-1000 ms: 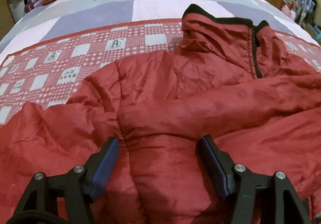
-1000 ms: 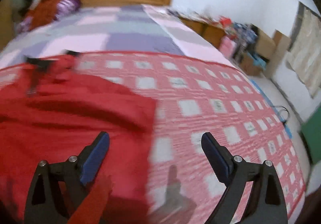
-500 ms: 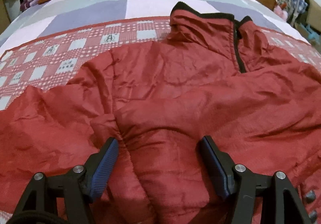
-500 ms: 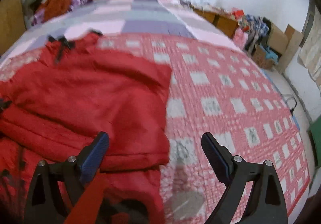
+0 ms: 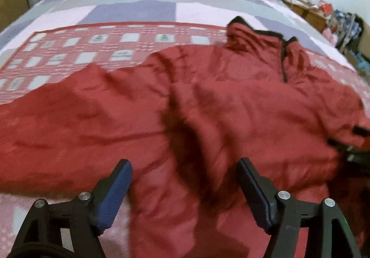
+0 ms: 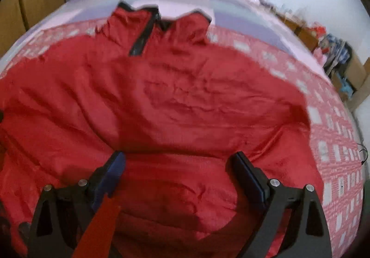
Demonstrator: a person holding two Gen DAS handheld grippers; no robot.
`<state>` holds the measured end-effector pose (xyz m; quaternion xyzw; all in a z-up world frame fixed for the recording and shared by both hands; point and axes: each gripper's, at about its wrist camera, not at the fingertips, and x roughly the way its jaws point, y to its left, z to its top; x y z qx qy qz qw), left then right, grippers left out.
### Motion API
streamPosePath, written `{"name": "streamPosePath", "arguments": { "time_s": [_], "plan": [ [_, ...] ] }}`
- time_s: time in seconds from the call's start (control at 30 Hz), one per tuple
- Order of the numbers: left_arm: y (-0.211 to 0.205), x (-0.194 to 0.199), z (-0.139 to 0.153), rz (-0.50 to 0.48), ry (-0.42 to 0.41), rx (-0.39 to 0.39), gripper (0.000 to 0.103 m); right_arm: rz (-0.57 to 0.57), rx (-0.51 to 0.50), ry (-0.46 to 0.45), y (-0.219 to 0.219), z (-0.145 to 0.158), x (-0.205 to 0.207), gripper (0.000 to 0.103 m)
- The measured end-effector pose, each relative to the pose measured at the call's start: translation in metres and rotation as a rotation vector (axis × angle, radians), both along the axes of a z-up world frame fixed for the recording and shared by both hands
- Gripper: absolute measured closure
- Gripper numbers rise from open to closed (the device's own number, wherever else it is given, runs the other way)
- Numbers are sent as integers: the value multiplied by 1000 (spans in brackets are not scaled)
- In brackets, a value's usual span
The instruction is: Fold large clothes
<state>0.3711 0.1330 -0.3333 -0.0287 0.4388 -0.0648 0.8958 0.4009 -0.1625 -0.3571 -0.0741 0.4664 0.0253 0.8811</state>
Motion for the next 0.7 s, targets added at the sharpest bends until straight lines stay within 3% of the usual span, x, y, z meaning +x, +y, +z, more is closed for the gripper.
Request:
{"name": "streamPosePath", "arguments": {
  "time_s": [0.13,0.4,0.47,0.53,0.6,0.7],
  "plan": [
    [29,-21,4,46,4,-29,25,-34,8,-44,9,25,-8,8],
    [94,-47,-1,189,44,-16,25,160,79,-137,115,52,-7,8],
    [113,-47,0,226,40,-19,25,177,64,-112,136,39,-3,8],
    [132,-46,2,268,35,-32,25,181,15,11,153,5,10,7],
    [157,-44,4,331,28,-58,25,126,110,-10,142,-5,9,6],
    [195,-47,4,432,20,-108,25,137,99,-17,144,-7,9,6]
  ]
}}
